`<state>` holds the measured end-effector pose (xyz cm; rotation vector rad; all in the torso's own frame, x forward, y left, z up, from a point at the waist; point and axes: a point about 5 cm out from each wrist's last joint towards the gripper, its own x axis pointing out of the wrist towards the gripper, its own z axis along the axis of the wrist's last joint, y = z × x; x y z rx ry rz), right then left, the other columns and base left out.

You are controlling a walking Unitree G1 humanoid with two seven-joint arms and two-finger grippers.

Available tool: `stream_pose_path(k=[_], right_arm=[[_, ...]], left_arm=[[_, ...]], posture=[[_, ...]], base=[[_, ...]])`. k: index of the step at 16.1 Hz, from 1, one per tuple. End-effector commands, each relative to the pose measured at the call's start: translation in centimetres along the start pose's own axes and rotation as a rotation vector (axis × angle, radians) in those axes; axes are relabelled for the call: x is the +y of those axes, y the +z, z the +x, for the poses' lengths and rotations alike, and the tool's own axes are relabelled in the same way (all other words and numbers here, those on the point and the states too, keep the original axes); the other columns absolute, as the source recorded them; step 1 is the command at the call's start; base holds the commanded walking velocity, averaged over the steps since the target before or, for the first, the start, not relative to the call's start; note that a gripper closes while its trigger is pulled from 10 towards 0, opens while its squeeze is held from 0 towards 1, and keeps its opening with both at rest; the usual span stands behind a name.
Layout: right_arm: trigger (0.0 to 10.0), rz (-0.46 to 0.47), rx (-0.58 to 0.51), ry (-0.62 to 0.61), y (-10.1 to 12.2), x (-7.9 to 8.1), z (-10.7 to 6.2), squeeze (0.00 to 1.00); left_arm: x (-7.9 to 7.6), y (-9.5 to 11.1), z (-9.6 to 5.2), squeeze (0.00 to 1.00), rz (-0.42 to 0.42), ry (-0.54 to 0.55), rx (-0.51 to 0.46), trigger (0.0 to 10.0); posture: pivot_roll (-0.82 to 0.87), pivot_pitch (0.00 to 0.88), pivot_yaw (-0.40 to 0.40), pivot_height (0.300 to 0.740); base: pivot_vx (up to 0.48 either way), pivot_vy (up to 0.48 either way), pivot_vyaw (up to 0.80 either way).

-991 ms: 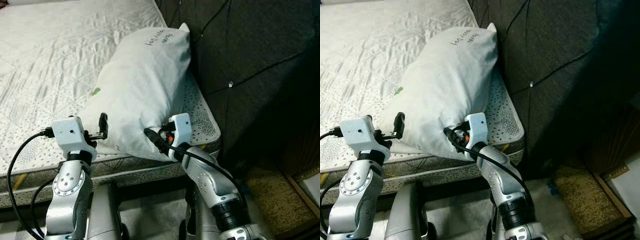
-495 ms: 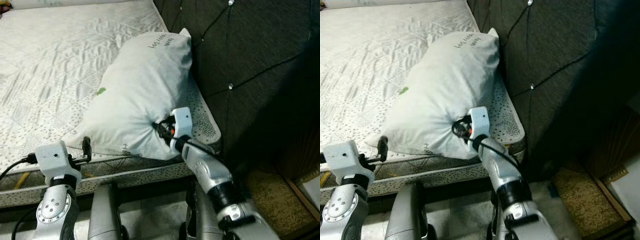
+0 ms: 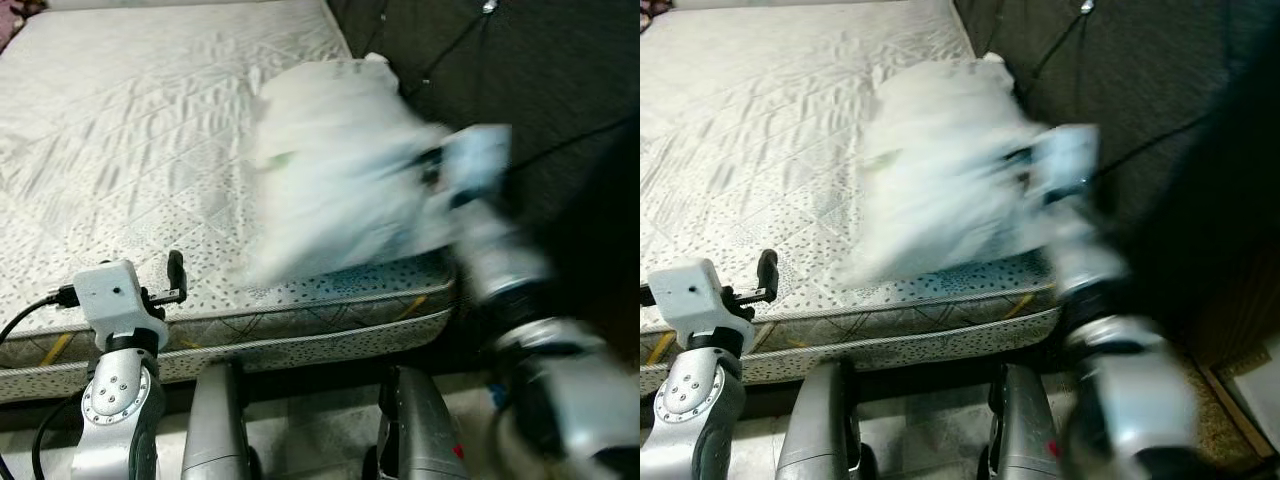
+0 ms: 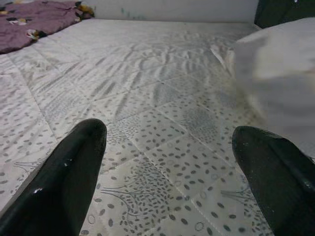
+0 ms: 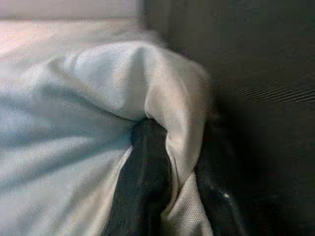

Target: Clean up the room

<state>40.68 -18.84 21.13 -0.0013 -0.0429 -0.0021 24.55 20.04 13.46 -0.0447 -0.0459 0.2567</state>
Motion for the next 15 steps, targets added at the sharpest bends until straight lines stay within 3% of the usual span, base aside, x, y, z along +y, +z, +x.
stream_pose_path(k=[1,2,3,4,6,9,10,11,15], right_arm=[[0.0,-0.025,-0.104,-0.044,2.5,-1.3,0.3,0.00],[0.0,-0.054,-0.104,-0.096,2.7,-3.3,0.1,0.00],[0.0,-0.061,-0.105,-0.114,2.7,-4.0,0.0,0.00],[0.0,-0.082,-0.114,-0.141,2.4,-5.6,-0.4,0.00],[0.0,-0.122,-0.095,-0.110,0.2,-6.3,-1.4,0.00],[0.0,-0.084,-0.048,-0.051,-4.8,-5.6,-4.6,0.00],[0.0,-0.074,-0.047,-0.037,-5.5,-5.1,-5.3,0.00],[0.0,-0.043,-0.039,-0.002,-7.2,-3.5,-7.3,0.00],[0.0,0.028,-0.029,0.006,-8.6,-1.7,-10.7,0.00]], left_arm=[[0.0,-0.1,-0.1,0.00,-0.008,0.018,0.016,10.0],[-0.2,0.0,-0.1,0.00,-0.002,0.005,0.014,10.0],[-0.3,0.0,-0.1,0.00,0.002,0.002,0.013,10.0],[-0.2,-0.1,-0.2,0.00,0.006,0.005,0.013,10.0],[0.0,0.0,-0.1,0.00,0.008,0.009,0.009,10.0],[0.2,-0.1,-0.2,0.00,0.012,0.015,0.016,10.0],[0.1,-0.2,-0.2,0.00,0.014,0.011,0.020,10.0],[0.0,-0.3,-0.2,0.00,0.018,0.000,0.025,10.0],[0.3,0.0,0.1,0.00,0.029,-0.004,0.019,10.0]], posture=[[0.10,0.093,0.007,0.528],[0.10,0.095,0.008,0.528],[0.10,0.097,0.009,0.528],[0.09,0.101,0.006,0.528],[0.09,0.107,-0.002,0.528],[0.07,0.113,0.002,0.528],[0.07,0.113,0.005,0.528],[0.07,0.113,0.013,0.528],[0.07,0.116,0.015,0.528]], base=[[0.000,0.000,0.00],[0.000,0.000,0.00],[0.000,0.000,0.00],[0.000,0.000,0.00],[0.000,0.000,0.00],[0.000,0.000,0.00],[0.000,0.000,0.00],[0.000,0.000,0.00],[0.000,0.000,0.00]])
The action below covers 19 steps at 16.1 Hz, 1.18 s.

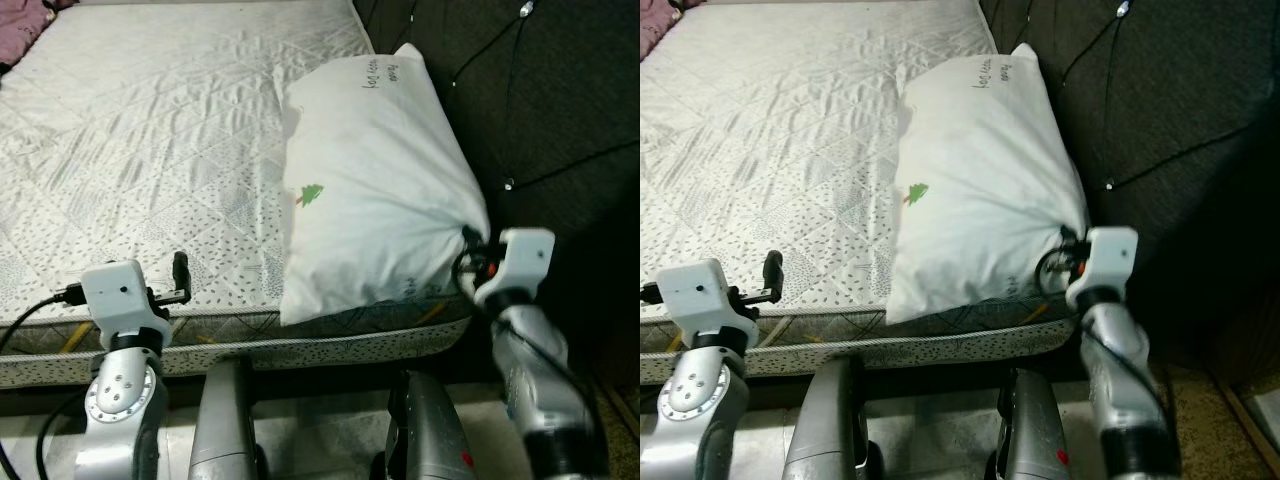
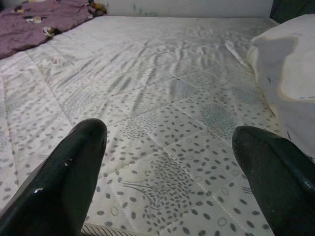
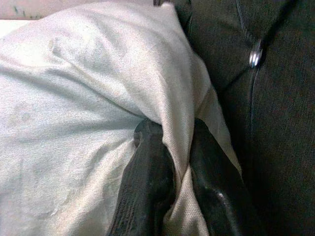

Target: Clean up the room

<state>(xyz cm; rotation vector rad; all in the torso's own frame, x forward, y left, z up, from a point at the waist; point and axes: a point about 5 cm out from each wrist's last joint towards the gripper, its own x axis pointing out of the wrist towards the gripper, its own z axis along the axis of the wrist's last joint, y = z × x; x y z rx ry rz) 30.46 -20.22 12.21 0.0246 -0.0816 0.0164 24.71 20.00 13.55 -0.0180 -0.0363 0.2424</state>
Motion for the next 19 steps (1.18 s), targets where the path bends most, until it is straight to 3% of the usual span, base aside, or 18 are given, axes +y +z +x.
stream_pose_path(k=[1,4,7,12,14,17,19], right_arm=[[0.0,0.033,0.020,-0.007,-0.1,0.4,-1.3,0.00],[0.0,0.073,0.023,0.021,0.0,1.8,-3.0,0.00],[0.0,0.091,0.041,0.020,0.1,2.0,-3.1,0.00],[0.0,0.023,0.018,0.020,1.5,0.7,1.3,0.00],[0.0,0.012,-0.029,-0.067,3.9,-2.5,4.1,0.00],[0.0,-0.036,-0.045,-0.096,4.5,-3.7,4.7,0.00],[0.0,-0.036,-0.044,-0.088,4.1,-3.5,4.5,0.00]], left_arm=[[0.5,-0.1,0.0,0.00,0.007,0.013,0.012,10.0],[0.3,-0.2,-0.2,0.00,0.011,0.007,0.019,10.0],[0.1,-0.1,0.1,0.00,0.013,-0.004,0.016,10.0],[-0.1,0.1,0.4,0.00,0.013,-0.003,0.009,10.0],[0.3,0.1,0.1,0.00,0.017,0.016,0.006,10.0],[0.4,0.0,0.0,0.00,0.030,0.026,0.013,10.0],[0.1,0.0,0.0,0.00,0.031,0.010,0.007,10.0]], posture=[[0.07,0.119,0.016,0.528],[0.07,0.122,0.028,0.528],[0.07,0.121,0.034,0.528],[0.08,0.119,0.023,0.528],[0.09,0.118,0.013,0.528],[0.09,0.121,0.008,0.528],[0.08,0.123,0.010,0.528]], base=[[0.000,0.000,0.00],[0.000,0.000,0.00],[0.000,0.000,0.00],[0.000,0.000,0.00],[0.000,0.000,0.00],[0.000,0.000,0.00],[0.000,0.000,0.00]])
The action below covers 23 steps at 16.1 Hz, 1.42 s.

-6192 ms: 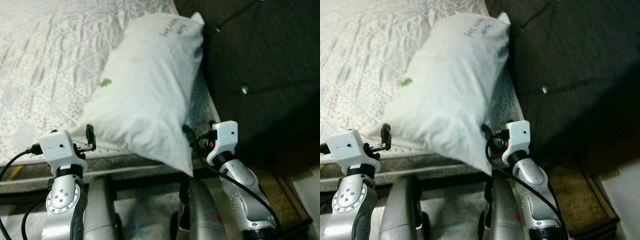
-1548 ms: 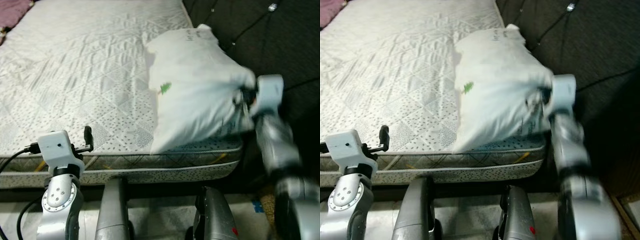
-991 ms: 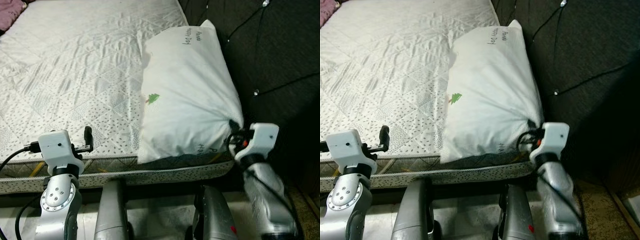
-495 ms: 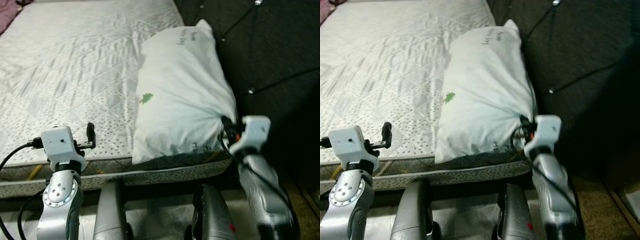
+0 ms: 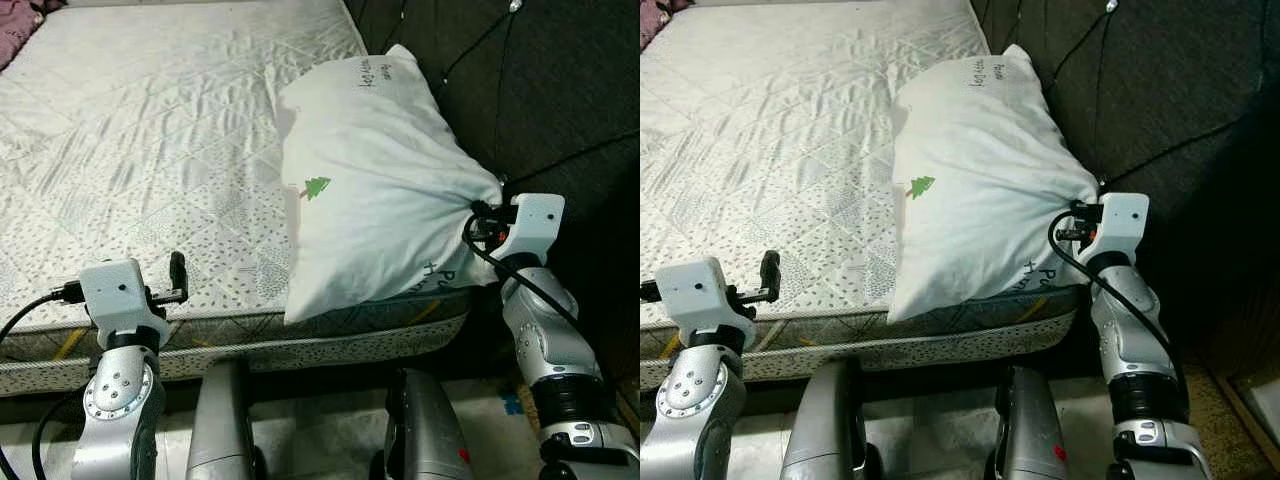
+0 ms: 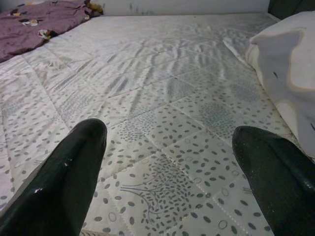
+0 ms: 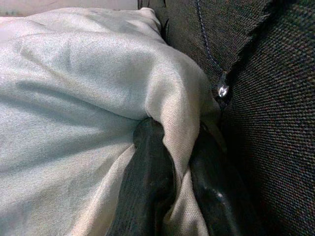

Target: Clean up the room

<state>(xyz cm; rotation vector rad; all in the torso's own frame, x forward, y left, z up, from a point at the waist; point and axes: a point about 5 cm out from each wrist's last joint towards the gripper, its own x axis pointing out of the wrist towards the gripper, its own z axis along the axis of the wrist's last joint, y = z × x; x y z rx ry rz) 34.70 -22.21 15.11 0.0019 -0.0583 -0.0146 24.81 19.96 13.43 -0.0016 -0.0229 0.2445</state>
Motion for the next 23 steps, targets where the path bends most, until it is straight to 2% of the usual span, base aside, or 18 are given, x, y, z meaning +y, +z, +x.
stream_pose_path(k=[1,2,3,6,9,11,13,16,18,23], right_arm=[[3.3,-0.027,-0.062,-0.046,1.1,-1.1,-0.1,0.00],[10.0,-0.011,-0.064,-0.013,0.7,-0.4,-0.5,0.00],[10.0,0.002,-0.063,0.006,0.4,0.0,-0.8,1.00],[10.0,0.010,-0.070,0.043,-0.7,2.2,-2.9,1.00],[10.0,0.071,-0.095,0.044,-0.7,3.7,-4.4,1.00],[10.0,0.111,-0.119,0.060,-0.1,5.1,-5.1,1.00],[10.0,0.111,-0.130,0.073,0.3,5.4,-5.4,1.00],[10.0,0.089,-0.103,0.060,0.3,4.9,-5.3,1.00],[10.0,0.108,-0.088,0.027,0.4,4.9,-5.0,1.00],[10.0,0.148,-0.089,0.065,0.8,6.0,-4.7,1.00]], left_arm=[[0.0,0.2,-0.1,0.00,0.015,0.002,-0.007,10.0],[-0.1,0.1,-0.1,0.00,-0.006,-0.008,-0.002,10.0],[-0.3,0.1,-0.1,0.00,-0.026,-0.017,0.000,10.0],[-0.6,0.0,-0.4,0.00,-0.075,-0.045,0.008,10.0],[-0.2,-0.3,-0.7,0.00,-0.067,-0.039,0.015,10.0],[-0.2,-0.1,-0.2,0.00,-0.040,-0.017,0.001,10.0],[-0.5,-0.1,-0.4,0.00,-0.018,-0.040,-0.005,10.0],[-0.9,-0.3,-1.1,0.00,-0.021,-0.059,-0.004,10.0],[-1.2,0.0,-0.7,0.00,-0.026,-0.063,-0.026,10.0],[-0.9,0.3,0.0,0.00,-0.021,-0.053,-0.042,10.0]], posture=[[0.08,0.124,0.012,0.528],[0.08,0.124,0.012,0.528],[0.07,0.125,0.014,0.528],[0.06,0.125,0.013,0.528],[0.05,0.121,0.009,0.528],[0.04,0.126,0.007,0.528],[0.04,0.130,0.009,0.528],[0.03,0.128,0.005,0.528],[0.03,0.125,0.005,0.528],[0.03,0.116,0.008,0.528]], base=[[0.000,0.000,0.00],[0.000,0.000,0.00],[0.000,0.000,0.00],[0.000,0.000,0.00],[0.000,0.000,0.00],[0.000,0.000,0.00],[0.000,0.000,0.00],[0.000,0.000,0.00],[0.000,0.000,0.00],[0.000,0.000,0.00]])
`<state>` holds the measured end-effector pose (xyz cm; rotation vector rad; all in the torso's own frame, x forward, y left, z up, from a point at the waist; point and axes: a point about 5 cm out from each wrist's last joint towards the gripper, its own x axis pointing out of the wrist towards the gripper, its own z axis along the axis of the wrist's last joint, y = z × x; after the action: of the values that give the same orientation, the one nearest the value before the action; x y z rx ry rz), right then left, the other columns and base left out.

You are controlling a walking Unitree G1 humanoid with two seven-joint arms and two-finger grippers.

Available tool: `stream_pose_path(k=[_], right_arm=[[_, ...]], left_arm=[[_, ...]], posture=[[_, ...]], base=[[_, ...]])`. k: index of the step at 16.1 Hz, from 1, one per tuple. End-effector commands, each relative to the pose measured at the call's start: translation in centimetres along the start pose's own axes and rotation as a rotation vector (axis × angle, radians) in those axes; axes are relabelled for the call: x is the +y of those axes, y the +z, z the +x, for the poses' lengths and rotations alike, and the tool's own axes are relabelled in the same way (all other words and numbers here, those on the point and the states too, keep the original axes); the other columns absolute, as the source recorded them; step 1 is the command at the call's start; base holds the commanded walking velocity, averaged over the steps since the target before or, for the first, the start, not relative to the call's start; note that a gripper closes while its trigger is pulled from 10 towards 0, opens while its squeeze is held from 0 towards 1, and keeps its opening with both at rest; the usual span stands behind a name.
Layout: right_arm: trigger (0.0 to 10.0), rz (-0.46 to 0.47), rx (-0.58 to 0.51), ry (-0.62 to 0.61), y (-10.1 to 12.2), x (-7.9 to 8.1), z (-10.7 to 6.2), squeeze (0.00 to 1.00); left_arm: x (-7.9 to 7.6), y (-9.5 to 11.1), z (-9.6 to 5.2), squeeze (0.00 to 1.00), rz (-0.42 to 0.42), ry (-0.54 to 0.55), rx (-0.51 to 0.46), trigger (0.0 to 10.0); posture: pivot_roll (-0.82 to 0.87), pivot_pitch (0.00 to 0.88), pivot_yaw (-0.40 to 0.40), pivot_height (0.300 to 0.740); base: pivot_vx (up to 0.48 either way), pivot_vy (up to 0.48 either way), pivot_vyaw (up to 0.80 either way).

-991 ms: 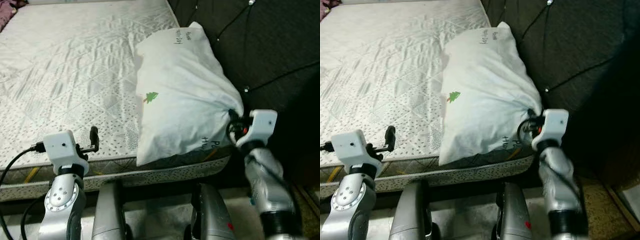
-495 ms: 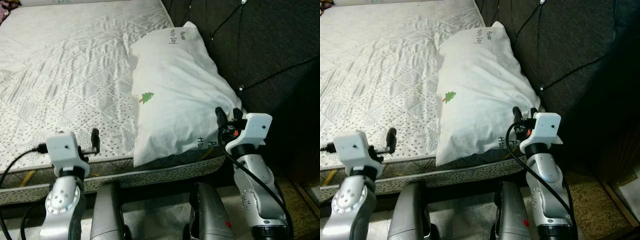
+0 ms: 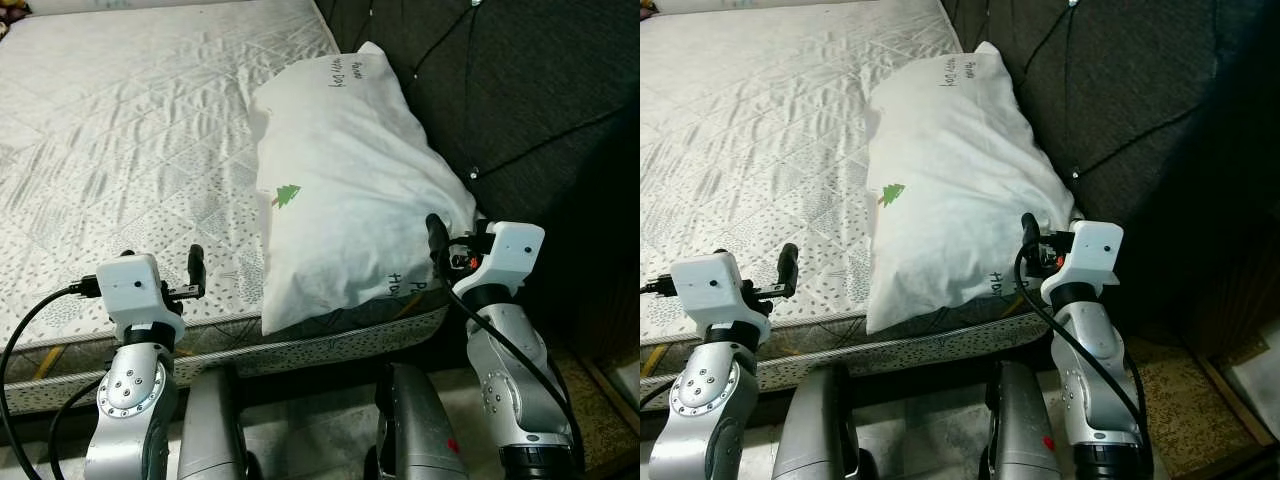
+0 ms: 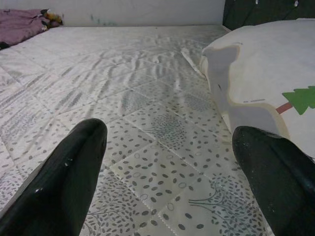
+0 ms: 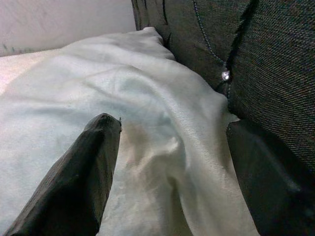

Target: Clean up the room

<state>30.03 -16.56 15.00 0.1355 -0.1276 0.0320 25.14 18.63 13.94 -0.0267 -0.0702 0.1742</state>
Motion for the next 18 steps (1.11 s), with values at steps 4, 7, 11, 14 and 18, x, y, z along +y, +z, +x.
stream_pose_path(k=[4,7,11,14,18], right_arm=[[10.0,0.039,-0.033,0.041,1.3,0.9,0.6,0.00],[10.0,0.044,-0.030,0.032,1.3,0.8,0.9,0.00],[10.0,0.047,-0.032,0.026,1.5,0.8,1.1,0.00],[10.0,0.048,-0.038,0.022,1.8,0.7,1.4,0.00],[10.0,0.057,-0.028,0.012,1.6,0.7,1.3,0.00]], left_arm=[[0.4,-0.1,0.0,0.00,0.013,0.012,-0.006,10.0],[0.2,0.0,0.1,0.00,0.014,0.003,-0.012,10.0],[0.1,0.0,0.2,0.00,0.005,0.001,-0.008,10.0],[-0.3,0.0,0.2,0.00,-0.014,-0.015,-0.009,10.0],[-0.7,-0.5,0.3,0.00,-0.020,0.018,0.041,10.0]], posture=[[0.04,0.115,0.006,0.543],[0.04,0.119,0.007,0.578],[0.04,0.123,0.003,0.623],[0.04,0.126,0.000,0.658],[0.04,0.127,0.000,0.703]], base=[[0.000,0.000,0.00],[0.000,0.000,0.00],[0.000,0.000,0.00],[0.000,0.000,0.00],[0.000,0.000,0.00]])
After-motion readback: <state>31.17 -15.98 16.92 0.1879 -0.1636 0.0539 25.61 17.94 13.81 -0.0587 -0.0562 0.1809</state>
